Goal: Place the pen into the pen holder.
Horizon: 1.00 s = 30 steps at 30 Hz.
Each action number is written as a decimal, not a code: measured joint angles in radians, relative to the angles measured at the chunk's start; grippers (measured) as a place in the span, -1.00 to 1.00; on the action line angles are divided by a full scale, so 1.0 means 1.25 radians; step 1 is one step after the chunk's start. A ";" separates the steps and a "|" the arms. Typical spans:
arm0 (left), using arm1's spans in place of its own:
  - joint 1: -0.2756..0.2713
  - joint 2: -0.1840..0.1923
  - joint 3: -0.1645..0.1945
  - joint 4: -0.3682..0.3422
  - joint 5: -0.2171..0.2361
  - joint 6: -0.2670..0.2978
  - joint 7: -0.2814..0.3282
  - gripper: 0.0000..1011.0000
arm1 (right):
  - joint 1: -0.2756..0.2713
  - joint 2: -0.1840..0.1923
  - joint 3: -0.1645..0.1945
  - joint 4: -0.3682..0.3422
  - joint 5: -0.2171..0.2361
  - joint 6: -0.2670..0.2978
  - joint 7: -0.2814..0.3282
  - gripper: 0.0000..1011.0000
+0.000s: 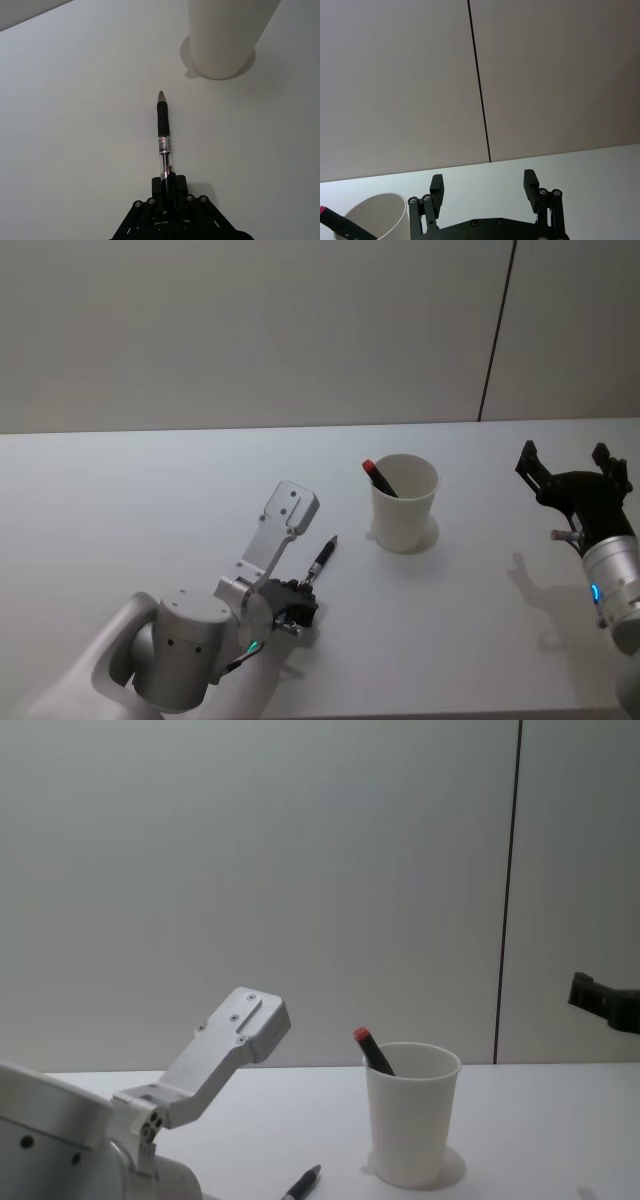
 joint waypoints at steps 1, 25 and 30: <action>0.000 0.000 0.000 0.000 0.000 -0.001 -0.001 -0.66 | 0.000 0.000 0.000 0.000 0.000 0.000 0.000 0.98; 0.054 0.031 -0.018 -0.143 0.031 -0.006 0.115 -0.66 | 0.000 0.000 0.000 0.000 0.000 0.000 0.000 0.98; 0.072 0.042 -0.022 -0.188 0.052 -0.010 0.158 -0.66 | 0.000 0.000 0.000 0.000 0.000 0.000 0.000 0.98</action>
